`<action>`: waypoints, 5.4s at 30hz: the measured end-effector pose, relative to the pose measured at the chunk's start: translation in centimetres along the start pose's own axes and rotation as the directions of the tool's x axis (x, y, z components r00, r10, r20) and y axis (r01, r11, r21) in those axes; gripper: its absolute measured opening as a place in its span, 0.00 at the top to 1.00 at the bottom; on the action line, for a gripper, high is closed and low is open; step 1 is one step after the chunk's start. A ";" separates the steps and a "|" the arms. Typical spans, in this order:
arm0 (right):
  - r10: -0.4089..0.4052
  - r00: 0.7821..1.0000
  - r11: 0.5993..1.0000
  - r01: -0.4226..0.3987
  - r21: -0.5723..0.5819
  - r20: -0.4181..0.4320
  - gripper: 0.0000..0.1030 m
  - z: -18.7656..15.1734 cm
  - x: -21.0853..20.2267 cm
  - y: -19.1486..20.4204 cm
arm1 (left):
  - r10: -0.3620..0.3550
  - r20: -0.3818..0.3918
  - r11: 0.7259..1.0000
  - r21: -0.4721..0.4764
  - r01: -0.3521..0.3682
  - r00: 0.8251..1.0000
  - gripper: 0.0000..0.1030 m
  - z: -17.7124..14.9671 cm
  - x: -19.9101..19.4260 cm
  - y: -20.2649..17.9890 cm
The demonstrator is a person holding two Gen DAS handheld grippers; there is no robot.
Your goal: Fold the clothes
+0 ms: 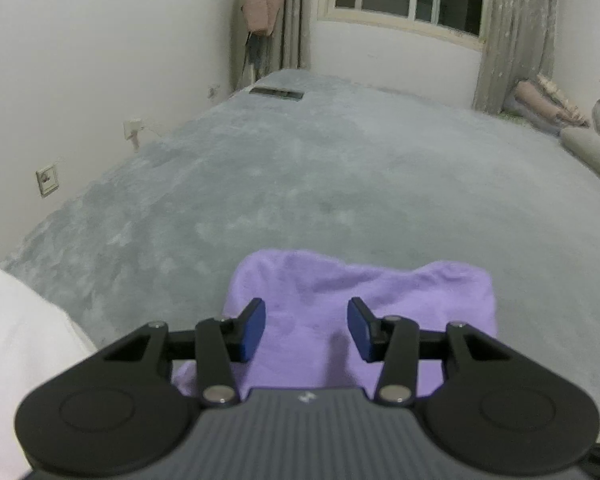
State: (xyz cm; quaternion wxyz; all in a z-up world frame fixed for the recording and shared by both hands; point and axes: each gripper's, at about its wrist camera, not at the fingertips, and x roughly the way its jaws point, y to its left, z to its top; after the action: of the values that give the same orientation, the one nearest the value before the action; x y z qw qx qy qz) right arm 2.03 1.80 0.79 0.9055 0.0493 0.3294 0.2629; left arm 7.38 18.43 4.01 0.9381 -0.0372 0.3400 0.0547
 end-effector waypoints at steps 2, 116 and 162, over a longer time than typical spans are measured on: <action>-0.005 1.000 1.000 0.005 0.006 0.001 0.90 -0.4 0.4 -0.1 | 0.031 -0.025 1.000 -0.003 -0.031 0.999 0.62 0.0 0.6 0.3; -0.233 0.961 0.967 0.212 -0.143 -0.152 0.83 3.1 -6.0 -12.1 | -0.338 -0.077 0.940 0.031 0.341 0.938 0.81 -3.5 0.4 -7.3; -0.117 0.991 0.940 0.089 -0.330 -0.065 0.80 0.4 -2.6 -3.7 | -0.309 -0.106 0.946 0.065 0.317 0.945 0.84 -3.9 -0.4 -8.2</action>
State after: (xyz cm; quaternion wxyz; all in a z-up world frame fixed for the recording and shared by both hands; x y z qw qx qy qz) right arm 2.27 -2.60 1.65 0.8991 -0.1295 0.3212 0.2679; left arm 5.65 9.89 1.53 0.9186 -0.0552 0.3755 -0.1106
